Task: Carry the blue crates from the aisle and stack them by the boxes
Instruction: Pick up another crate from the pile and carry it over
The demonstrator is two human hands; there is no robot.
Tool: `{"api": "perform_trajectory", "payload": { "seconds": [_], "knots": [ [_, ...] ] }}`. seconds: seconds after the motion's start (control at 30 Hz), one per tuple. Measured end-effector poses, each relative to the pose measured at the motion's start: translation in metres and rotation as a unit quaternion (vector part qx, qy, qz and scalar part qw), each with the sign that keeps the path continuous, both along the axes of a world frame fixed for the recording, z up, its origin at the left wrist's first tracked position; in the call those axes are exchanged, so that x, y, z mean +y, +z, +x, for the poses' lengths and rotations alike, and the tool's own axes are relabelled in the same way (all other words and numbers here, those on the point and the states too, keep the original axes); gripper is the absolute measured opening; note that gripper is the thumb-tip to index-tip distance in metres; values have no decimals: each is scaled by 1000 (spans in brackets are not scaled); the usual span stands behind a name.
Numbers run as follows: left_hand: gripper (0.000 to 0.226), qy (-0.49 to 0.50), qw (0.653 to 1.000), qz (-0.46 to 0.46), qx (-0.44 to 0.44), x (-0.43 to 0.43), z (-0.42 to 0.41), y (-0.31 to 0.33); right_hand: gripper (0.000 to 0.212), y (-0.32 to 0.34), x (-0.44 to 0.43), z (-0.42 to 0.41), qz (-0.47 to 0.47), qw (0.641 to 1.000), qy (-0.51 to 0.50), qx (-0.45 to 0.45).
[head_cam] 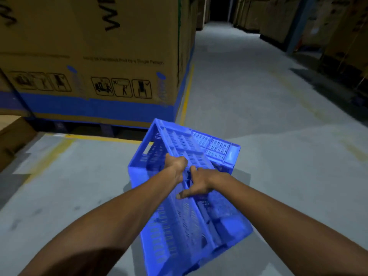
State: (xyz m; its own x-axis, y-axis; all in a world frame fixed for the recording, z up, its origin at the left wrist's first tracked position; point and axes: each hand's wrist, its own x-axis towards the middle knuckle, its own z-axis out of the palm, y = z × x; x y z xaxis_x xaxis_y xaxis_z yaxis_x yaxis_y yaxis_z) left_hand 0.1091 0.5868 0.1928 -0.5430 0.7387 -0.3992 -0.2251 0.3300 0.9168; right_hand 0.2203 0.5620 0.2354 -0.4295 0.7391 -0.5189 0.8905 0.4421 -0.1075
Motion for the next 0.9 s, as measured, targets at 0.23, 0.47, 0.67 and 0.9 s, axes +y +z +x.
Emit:
{"api": "perform_trajectory", "payload": {
  "seconds": [0.23, 0.47, 0.67, 0.9],
  "knots": [
    [35, -176, 980, 10, 95, -22, -17, 214, 70, 220, 10, 8, -40, 991, -21, 126],
    [28, -393, 871, -29, 293, -37, -25, 449, 87, 437, 6, 29, 268, 955, -15, 128],
    [22, -530, 727, -12, 437, -45, -22, 608, 124, 561, -16, 56, 214, 977, -11, 17],
    [25, -588, 625, 58, 510, -35, 6, 680, 94, 642, -49, 89, 247, 956, -124, -94]
  ]
}}
